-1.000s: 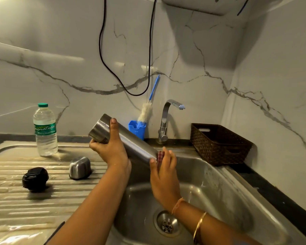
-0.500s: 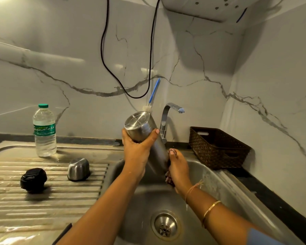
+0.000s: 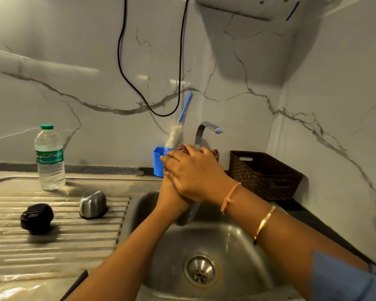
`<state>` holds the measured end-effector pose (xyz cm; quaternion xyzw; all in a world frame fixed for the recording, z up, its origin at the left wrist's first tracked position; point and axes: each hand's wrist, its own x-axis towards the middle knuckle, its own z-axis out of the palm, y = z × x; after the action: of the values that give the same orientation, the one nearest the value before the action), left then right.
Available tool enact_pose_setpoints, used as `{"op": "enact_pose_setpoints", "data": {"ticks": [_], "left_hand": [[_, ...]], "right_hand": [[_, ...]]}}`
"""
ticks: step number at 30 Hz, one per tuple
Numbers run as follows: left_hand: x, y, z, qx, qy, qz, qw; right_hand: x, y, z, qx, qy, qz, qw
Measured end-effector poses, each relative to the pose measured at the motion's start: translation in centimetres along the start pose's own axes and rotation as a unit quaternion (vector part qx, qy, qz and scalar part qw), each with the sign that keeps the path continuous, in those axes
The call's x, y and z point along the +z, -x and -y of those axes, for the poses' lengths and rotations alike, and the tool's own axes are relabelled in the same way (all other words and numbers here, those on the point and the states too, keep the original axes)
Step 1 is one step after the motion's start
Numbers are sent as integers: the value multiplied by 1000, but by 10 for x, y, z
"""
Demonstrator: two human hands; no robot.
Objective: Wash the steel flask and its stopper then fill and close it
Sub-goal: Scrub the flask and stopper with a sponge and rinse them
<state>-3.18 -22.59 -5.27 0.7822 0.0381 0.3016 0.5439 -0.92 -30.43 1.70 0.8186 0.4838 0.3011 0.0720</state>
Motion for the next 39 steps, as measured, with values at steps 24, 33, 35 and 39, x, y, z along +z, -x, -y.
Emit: {"op": "enact_pose_setpoints", "data": {"ticks": [24, 33, 35, 39], "left_hand": [[-18, -6, -34, -21, 447, -70, 892], [-43, -17, -10, 33, 163, -35, 985], [-53, -20, 3, -15, 117, -5, 993], [-53, -22, 23, -66, -82, 125, 986]], "right_hand": [[96, 57, -72, 413, -785, 111, 448], [97, 58, -85, 519, -762, -9, 388], [93, 61, -95, 535, -754, -14, 381], [80, 58, -112, 564, -726, -47, 391]]}}
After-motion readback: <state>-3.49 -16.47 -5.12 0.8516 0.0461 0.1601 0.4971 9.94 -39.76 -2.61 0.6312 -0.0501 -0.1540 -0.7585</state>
